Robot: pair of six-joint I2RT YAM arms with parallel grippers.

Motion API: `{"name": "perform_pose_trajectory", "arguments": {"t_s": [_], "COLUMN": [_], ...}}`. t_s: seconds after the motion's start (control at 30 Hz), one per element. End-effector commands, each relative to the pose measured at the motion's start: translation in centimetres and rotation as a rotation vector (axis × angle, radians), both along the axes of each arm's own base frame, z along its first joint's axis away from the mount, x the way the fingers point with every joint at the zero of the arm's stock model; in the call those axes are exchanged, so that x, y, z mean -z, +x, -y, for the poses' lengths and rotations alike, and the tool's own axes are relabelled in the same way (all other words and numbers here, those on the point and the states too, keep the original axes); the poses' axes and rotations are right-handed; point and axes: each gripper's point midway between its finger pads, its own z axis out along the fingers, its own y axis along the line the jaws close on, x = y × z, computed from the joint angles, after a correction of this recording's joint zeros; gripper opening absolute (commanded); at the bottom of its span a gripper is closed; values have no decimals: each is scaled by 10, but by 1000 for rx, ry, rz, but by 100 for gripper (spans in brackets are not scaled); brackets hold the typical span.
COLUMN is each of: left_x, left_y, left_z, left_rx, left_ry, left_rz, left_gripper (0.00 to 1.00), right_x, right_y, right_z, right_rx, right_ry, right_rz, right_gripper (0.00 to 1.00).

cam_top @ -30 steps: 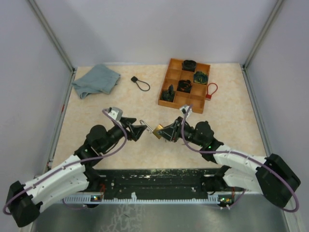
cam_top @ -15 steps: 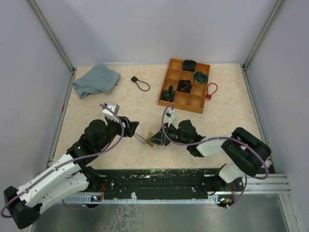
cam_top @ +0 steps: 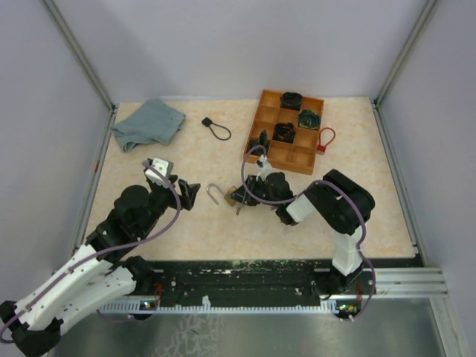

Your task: Unlock with the key

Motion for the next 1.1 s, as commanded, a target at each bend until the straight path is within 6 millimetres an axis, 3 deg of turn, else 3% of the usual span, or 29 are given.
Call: {"name": "perform_pose_trajectory", "arguments": {"t_s": [0.0,0.17,0.3,0.57,0.73,0.87,1.07], "left_x": [9,9,9,8,9,10,19], "left_y": [-1,-3,-4,-4,-3,0,13], "left_z": [-9,-7,-6,-7,-9,-7,1], "left_rx": [-19,-1,8,7,-5,-7,-33], "left_ry": [42,33,30,22,15,12,39], "left_rz": [-6,-5,-7,-1,-5,-8,-72], "left_gripper": [79,79,79,79,80,81,82], "right_x": [-32,-20,-13,-8,-9,-20,-55], "right_y": [42,57,68,79,79,73,58], "right_z": [-7,-7,0,25,45,63,95], "right_rx": [64,81,113,187,229,255,281], "right_ry": [67,35,11,-54,-139,-223,-339], "right_rz": [110,96,89,86,104,139,221], "right_gripper": [0,5,23,46,52,60,71]}}
